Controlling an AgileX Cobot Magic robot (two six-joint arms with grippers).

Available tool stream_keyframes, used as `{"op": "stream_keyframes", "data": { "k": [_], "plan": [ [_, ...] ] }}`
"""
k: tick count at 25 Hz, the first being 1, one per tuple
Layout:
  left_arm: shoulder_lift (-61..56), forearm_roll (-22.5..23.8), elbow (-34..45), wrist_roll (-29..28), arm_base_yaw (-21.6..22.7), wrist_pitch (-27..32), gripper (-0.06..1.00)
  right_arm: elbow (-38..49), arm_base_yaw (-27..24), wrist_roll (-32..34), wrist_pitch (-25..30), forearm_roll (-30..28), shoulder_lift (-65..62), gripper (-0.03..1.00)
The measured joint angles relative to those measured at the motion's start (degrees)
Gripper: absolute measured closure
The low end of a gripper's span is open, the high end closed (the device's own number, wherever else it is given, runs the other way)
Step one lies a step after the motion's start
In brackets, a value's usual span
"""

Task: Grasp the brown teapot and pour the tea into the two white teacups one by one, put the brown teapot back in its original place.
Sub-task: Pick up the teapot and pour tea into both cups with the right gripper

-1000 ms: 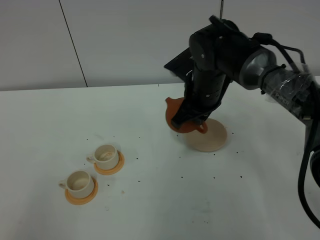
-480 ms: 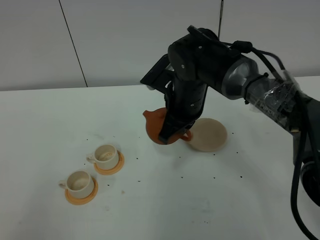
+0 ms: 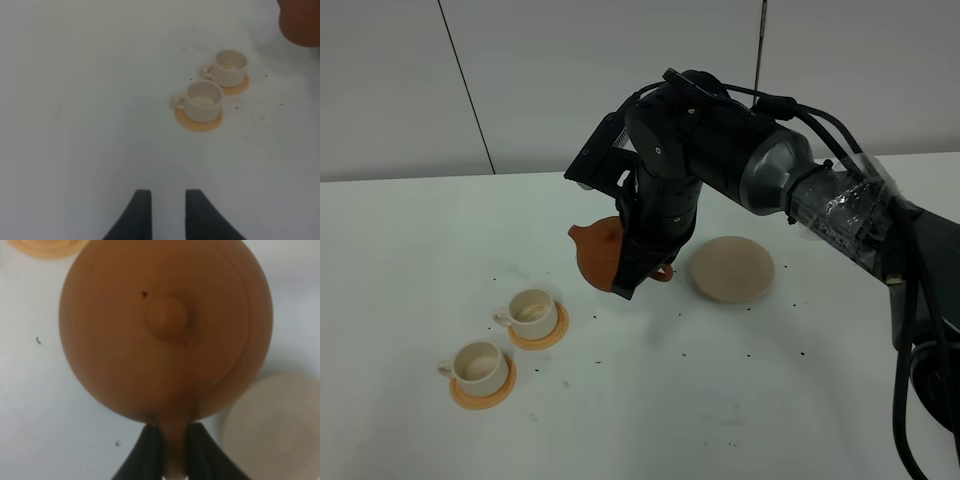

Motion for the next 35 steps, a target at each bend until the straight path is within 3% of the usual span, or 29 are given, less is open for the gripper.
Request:
{"op": "stream_keyframes", "data": {
  "k": [11, 18, 27, 35],
  "plan": [
    [0.0, 0.0, 0.0, 0.0, 0.0, 0.0, 0.70, 0.0, 2.4, -2.3, -1.7, -3.4, 0.0, 0.87],
    [0.0, 0.0, 0.0, 0.0, 0.0, 0.0, 0.70, 0.0, 5.7, -2.5, -2.5, -11.0, 2.9, 0.87],
    [0.0, 0.0, 0.0, 0.0, 0.0, 0.0, 0.70, -0.1, 6.9, -3.6, -3.4, -13.3, 3.7, 0.87],
    [0.0, 0.0, 0.0, 0.0, 0.0, 0.0, 0.71, -0.1, 8.9, -4.1, -5.1, -19.2, 4.0, 0.87]
  ]
}}
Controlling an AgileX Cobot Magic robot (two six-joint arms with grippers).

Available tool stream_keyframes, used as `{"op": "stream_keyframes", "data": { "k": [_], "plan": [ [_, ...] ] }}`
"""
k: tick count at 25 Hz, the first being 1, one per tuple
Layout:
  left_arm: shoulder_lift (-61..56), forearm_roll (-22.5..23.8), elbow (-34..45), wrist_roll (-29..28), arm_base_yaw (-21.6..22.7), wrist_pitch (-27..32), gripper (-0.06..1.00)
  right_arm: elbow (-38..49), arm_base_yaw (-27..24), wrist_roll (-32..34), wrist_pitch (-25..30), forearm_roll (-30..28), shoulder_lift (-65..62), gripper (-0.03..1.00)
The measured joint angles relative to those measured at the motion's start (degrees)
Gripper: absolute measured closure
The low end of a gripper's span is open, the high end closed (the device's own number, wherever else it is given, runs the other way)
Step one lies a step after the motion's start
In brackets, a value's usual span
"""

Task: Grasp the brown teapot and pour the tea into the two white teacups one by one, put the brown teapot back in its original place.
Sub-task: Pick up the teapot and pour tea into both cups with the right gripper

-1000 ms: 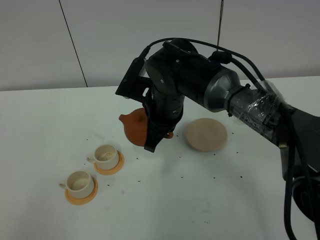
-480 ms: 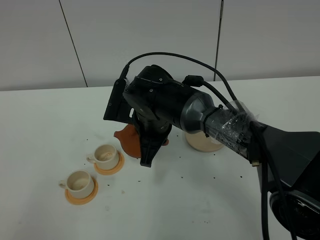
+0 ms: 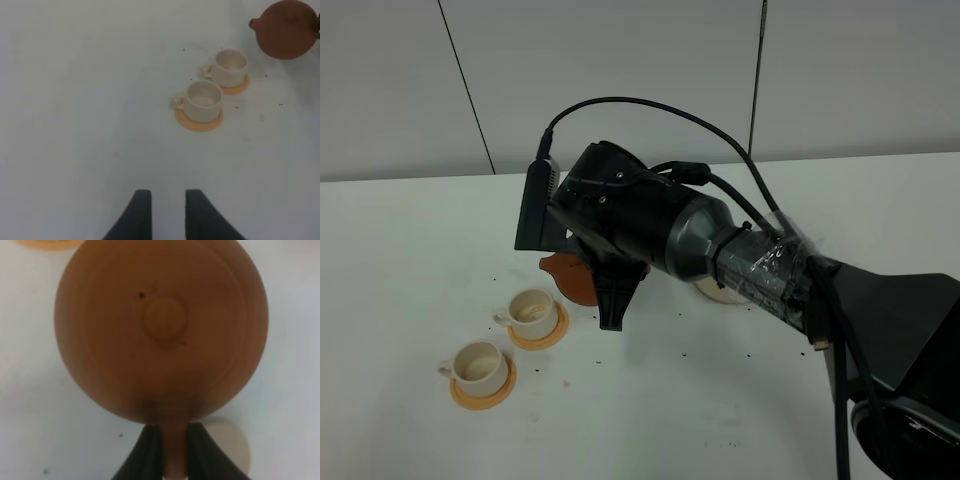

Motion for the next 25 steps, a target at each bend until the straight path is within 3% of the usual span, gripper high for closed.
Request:
{"op": "stream_keyframes", "data": {
  "k": [15, 25],
  "plan": [
    [0.0, 0.0, 0.0, 0.1, 0.0, 0.0, 0.70, 0.0, 4.4, -0.3, 0.3, -12.0, 3.0, 0.87],
    [0.0, 0.0, 0.0, 0.1, 0.0, 0.0, 0.71, 0.0, 6.2, -0.3, 0.5, -16.7, 3.5, 0.87]
  ]
}}
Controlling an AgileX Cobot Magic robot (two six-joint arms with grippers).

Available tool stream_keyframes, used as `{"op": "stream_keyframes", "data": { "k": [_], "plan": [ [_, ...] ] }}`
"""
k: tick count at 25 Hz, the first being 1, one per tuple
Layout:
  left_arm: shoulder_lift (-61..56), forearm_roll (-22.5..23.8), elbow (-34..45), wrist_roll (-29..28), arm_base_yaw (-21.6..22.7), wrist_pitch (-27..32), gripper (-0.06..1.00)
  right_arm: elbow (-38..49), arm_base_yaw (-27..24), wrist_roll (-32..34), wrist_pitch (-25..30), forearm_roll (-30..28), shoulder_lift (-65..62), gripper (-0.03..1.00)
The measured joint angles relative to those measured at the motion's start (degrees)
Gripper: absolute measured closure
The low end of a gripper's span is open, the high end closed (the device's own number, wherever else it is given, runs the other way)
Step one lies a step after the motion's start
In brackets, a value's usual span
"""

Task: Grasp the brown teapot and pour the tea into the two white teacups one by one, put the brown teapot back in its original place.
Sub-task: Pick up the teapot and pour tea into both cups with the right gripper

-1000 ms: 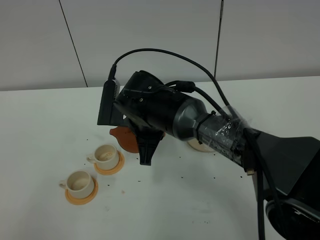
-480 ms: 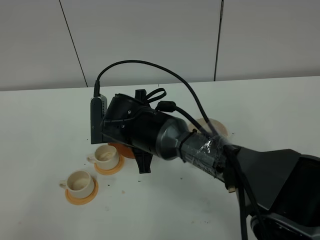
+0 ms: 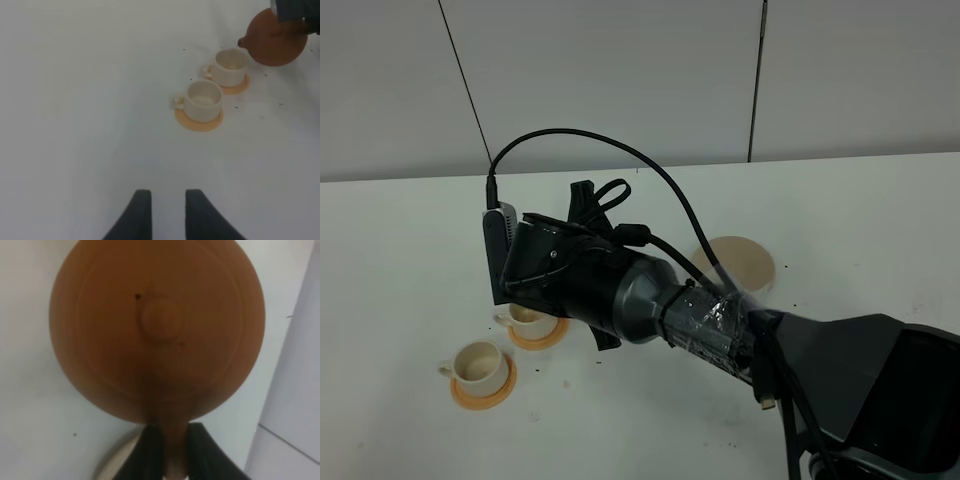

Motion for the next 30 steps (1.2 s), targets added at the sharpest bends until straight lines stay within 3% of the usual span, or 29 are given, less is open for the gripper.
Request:
{"op": "stream_keyframes", "data": {
  "k": [14, 30],
  "plan": [
    [0.0, 0.0, 0.0, 0.0, 0.0, 0.0, 0.70, 0.0, 1.3, 0.0, 0.0, -4.1, 0.7, 0.87],
    [0.0, 0.0, 0.0, 0.0, 0.0, 0.0, 0.70, 0.0, 1.4, -1.9, 1.1, -4.4, 0.7, 0.87]
  ]
}}
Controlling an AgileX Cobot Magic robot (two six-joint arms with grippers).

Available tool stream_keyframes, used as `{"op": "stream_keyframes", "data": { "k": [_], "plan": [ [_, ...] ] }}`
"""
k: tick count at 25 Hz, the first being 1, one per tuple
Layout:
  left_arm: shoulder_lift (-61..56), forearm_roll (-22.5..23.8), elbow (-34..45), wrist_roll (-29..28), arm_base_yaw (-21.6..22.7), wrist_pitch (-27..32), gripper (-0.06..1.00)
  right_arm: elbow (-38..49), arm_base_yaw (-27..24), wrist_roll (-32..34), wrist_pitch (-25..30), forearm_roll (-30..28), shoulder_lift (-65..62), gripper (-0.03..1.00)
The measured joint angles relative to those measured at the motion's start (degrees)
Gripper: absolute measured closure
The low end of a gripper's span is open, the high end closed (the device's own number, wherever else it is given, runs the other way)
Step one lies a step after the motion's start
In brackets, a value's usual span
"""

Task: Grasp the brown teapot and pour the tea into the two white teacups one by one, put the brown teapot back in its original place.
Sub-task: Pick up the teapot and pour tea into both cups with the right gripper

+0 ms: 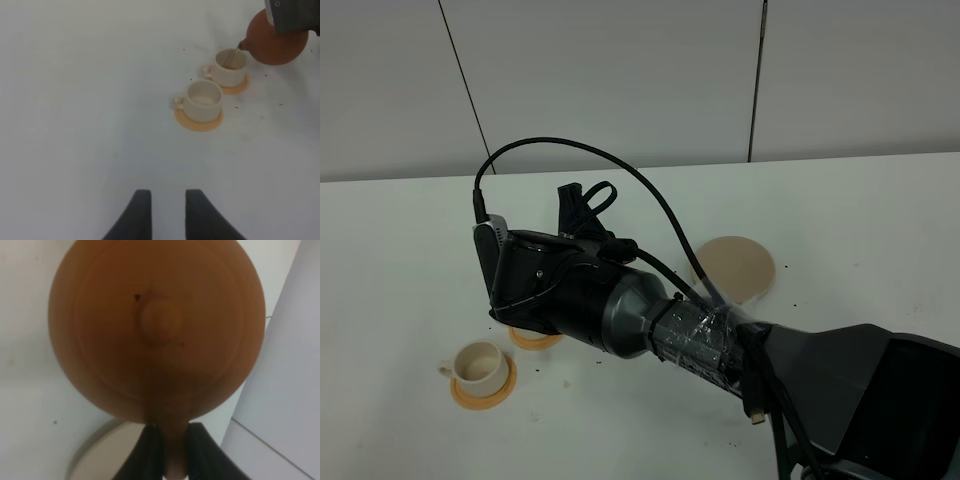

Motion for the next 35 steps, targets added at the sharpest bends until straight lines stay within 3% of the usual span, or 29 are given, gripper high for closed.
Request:
{"op": "stream_keyframes", "data": {
  "k": [35],
  "plan": [
    [0.0, 0.0, 0.0, -0.1, 0.0, 0.0, 0.70, 0.0, 0.0, -0.4, -0.2, -1.3, 0.0, 0.87]
  ]
}}
